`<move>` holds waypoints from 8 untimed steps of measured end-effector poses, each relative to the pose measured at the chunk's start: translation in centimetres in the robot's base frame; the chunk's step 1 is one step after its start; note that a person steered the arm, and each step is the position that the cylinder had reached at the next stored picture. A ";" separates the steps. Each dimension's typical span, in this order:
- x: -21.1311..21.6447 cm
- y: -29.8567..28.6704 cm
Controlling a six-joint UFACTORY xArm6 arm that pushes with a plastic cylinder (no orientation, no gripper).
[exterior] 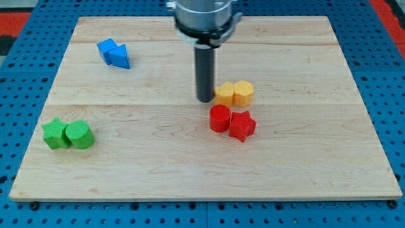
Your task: Point your hand at the bottom side of the green circle
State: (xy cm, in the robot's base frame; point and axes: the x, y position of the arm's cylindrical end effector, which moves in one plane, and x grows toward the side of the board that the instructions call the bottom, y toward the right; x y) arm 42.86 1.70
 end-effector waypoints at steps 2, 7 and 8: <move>1.2 0.6; 9.2 -9.1; 13.7 -12.7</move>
State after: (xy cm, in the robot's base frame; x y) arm 56.58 -11.00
